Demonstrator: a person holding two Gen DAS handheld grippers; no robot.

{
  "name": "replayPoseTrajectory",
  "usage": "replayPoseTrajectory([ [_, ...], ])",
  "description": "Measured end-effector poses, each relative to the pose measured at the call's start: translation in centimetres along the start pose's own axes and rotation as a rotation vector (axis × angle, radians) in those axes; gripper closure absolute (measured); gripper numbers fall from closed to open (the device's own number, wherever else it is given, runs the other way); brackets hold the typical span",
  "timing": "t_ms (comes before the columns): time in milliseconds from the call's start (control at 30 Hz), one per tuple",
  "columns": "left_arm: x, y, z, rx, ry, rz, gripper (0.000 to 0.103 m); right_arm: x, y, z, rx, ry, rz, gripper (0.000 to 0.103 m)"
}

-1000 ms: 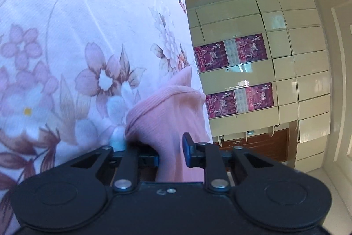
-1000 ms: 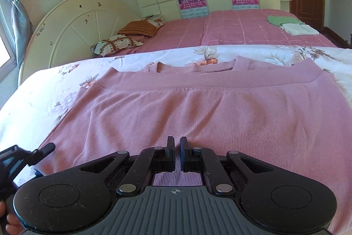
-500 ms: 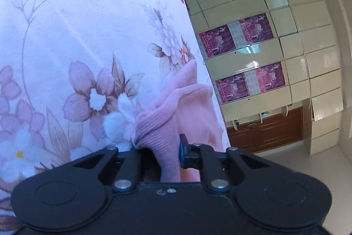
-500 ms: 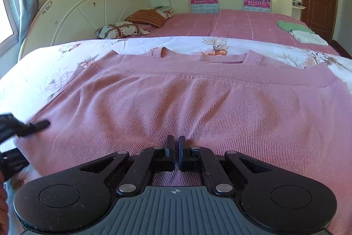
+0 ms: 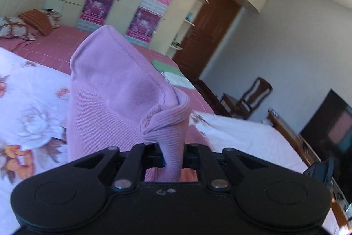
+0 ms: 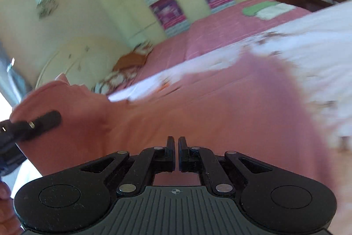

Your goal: Fold small clothes

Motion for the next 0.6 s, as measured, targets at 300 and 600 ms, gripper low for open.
replayPoseTrajectory([
  [300, -10.3, 8.8, -10.4, 0.292, 0.093, -0.137, 0.058, -10.3, -4.8, 9.1, -0.038, 0.0, -0.194, 0.1],
  [600, -2.9, 3.6, -3.0, 0.109, -0.135, -0.076, 0.043, -9.3, -4.9, 10.1, 0.012, -0.151, -0.176, 0.037],
])
Point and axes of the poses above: each gripper's, at about its wrist camera, not at the fingertips, and z roughly against the way its jaws point, x to its left, y to its underside, the point moved 3 cm from there along -z, roughly the way its jaws point, and after that the axes turned 8 degrees about -z, right-handed, at the moved point
